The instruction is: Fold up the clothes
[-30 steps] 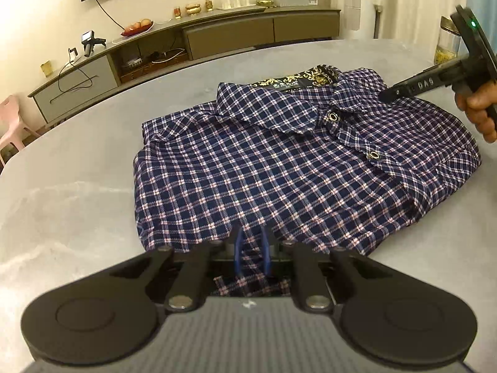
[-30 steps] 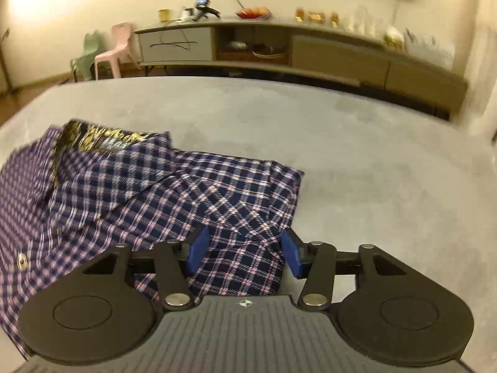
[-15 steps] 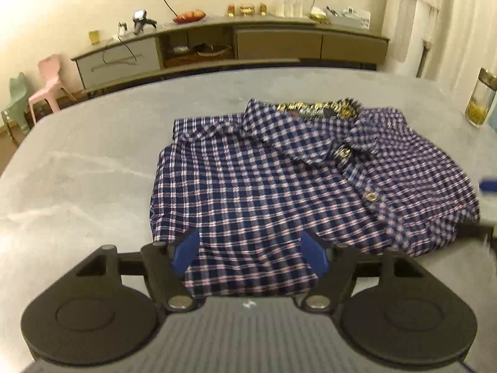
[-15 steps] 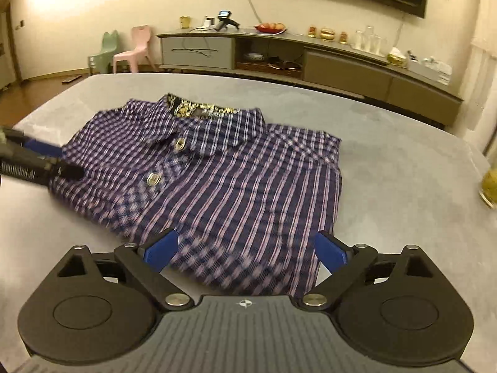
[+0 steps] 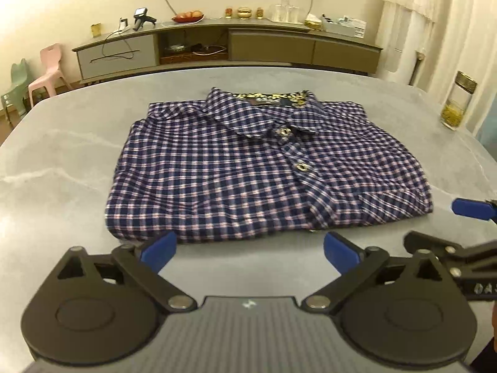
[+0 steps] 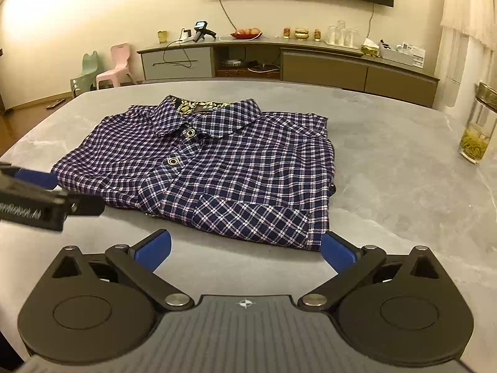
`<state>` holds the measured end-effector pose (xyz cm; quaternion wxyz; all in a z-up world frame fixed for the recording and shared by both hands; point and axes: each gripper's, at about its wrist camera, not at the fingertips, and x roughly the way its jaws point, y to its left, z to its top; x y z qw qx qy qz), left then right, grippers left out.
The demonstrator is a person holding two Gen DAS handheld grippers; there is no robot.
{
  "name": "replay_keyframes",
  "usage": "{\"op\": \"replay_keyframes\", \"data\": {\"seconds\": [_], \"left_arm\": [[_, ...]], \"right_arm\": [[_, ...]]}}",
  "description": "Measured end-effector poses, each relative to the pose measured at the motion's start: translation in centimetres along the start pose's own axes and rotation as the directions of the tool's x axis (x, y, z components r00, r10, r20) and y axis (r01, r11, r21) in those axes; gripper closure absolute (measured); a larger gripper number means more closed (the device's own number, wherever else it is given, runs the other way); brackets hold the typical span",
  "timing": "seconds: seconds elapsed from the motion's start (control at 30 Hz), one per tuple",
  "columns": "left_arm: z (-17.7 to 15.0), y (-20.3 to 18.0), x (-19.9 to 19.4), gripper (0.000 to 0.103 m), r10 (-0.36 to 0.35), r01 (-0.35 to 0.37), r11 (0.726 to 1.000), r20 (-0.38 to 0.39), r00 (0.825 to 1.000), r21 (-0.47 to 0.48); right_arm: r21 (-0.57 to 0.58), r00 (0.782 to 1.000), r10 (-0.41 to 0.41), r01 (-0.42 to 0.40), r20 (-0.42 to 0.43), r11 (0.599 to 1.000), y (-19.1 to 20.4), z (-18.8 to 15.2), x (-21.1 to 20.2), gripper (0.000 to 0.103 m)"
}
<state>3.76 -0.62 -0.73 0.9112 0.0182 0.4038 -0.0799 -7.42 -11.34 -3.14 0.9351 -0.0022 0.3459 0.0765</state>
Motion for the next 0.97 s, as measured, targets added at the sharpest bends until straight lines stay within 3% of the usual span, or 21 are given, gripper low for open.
{"op": "replay_keyframes", "data": {"seconds": [0.23, 0.53, 0.97], "left_arm": [[-0.62, -0.68, -0.03, 0.000, -0.036, 0.036, 0.999, -0.014, 0.999, -0.004], [-0.66, -0.86, -0.52, 0.000, -0.050, 0.050, 0.999, 0.022, 0.998, 0.005], [-0.88, -1.03, -0.32, 0.000, -0.012, 0.012, 1.000, 0.008, 1.000, 0.023]], "right_arm": [[-0.004, 1.000, -0.011, 0.011, 0.000, 1.000, 0.19, -0.19, 0.24, 0.001], [-0.022, 1.000, -0.016, 0.016, -0.008, 1.000, 0.17, -0.34, 0.52, 0.001], [-0.035, 1.000, -0.015, 0.014, -0.013, 0.999, 0.24, -0.50, 0.43, 0.001]]}}
